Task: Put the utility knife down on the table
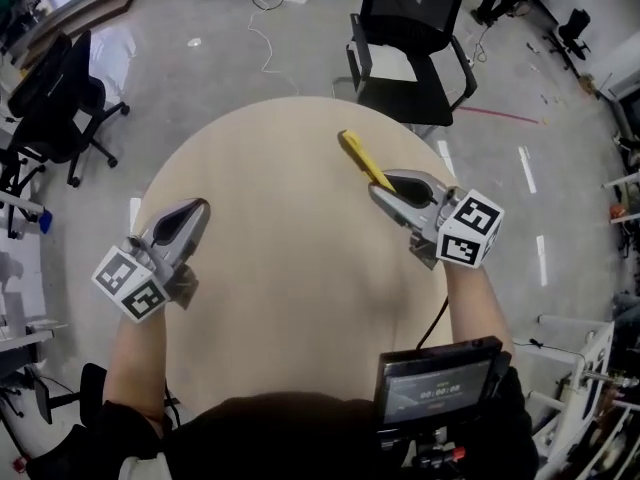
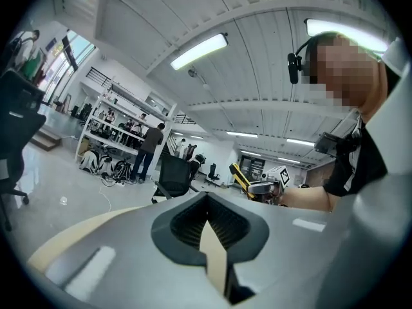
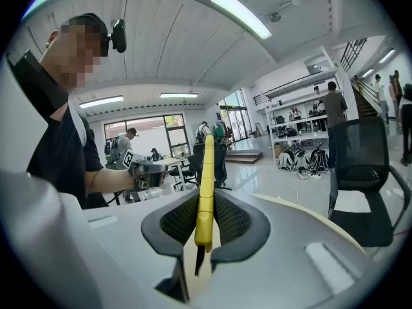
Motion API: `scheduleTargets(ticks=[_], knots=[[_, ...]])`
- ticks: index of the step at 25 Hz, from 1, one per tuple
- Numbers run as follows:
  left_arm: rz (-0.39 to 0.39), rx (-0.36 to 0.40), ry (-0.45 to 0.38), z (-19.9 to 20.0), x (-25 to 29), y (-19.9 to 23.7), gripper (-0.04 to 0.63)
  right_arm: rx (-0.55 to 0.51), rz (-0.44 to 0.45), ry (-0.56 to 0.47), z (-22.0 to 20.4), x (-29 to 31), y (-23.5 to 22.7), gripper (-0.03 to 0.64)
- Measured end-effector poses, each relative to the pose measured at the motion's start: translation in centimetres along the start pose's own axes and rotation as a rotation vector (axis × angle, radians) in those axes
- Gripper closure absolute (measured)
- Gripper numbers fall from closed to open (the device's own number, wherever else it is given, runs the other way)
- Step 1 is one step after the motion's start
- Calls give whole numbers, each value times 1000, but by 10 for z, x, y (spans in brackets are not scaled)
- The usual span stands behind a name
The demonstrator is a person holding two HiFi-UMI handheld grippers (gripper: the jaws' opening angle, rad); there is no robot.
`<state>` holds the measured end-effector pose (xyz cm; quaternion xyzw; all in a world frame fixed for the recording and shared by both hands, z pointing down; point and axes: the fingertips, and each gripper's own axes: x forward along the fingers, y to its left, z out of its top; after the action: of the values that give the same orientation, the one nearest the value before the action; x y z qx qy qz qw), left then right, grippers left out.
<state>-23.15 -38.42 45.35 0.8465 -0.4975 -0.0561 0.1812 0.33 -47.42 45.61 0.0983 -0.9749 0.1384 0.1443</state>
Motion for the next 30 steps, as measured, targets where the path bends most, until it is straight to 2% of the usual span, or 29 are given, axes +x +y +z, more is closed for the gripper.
scheduleTargets(ticks=[5,10,14,17,22,30], knots=[[-11,-9,5,-25,48,45,597,-26,1,73,-26,41,-70,543],[-7,-10,52,-66,90,88,597,-46,-12,137,-56,82,-139,543],[-20,-19,91,-98,112,110,597,-64,-23,197,-85,115,-186,543],[-27,-21,99,-108,125,120,597,-79,-32,242,-100,136,-215,543],[-55,10,112,-113,132,118,597,-91,-26,322,-124,161,-237,543],[-69,24,100,-114,133,122,597,-122,-18,363,-133,174,-241,543]])
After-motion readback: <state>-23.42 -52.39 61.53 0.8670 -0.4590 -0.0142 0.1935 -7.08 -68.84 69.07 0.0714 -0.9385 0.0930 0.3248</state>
